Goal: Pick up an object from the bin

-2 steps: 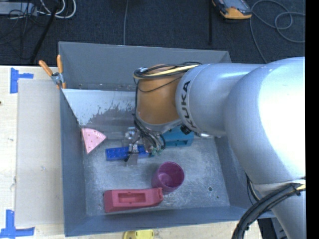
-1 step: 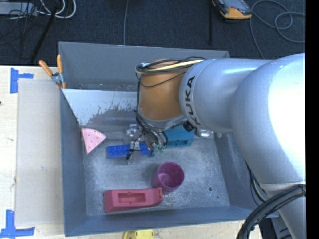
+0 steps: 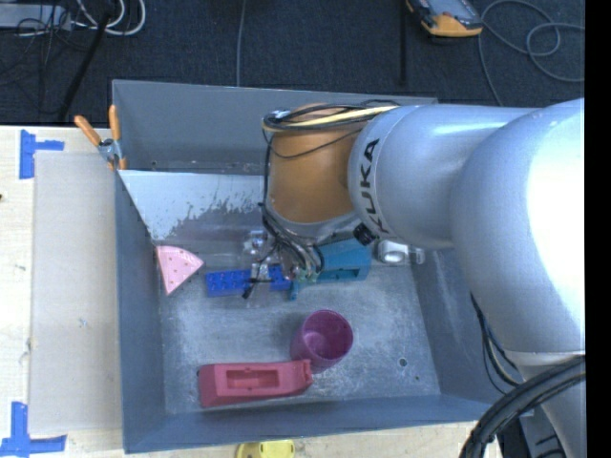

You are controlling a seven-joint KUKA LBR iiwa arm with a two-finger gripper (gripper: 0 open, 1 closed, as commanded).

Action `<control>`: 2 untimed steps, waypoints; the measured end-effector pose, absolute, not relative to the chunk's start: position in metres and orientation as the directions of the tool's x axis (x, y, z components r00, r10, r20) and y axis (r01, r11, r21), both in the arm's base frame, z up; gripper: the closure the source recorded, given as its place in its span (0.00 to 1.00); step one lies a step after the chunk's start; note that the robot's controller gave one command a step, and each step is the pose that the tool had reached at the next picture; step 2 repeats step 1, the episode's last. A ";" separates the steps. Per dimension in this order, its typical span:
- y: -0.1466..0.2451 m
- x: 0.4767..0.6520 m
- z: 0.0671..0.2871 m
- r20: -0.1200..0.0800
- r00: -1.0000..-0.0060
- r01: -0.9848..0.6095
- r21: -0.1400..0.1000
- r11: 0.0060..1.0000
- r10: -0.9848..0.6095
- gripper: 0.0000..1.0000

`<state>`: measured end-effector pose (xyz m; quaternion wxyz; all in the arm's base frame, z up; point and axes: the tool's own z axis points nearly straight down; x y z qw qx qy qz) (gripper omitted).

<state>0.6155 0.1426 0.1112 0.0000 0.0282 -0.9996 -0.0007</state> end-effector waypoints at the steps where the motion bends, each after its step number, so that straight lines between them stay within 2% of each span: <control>1: 0.142 0.615 0.122 -0.001 -0.998 -0.056 0.002 0.998 -0.056 1.00; 2: 0.142 0.615 0.122 -0.001 -0.998 -0.056 0.002 0.998 -0.056 1.00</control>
Offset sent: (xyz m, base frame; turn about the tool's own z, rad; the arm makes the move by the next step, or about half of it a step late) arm 0.0000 -0.0002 0.0210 0.0000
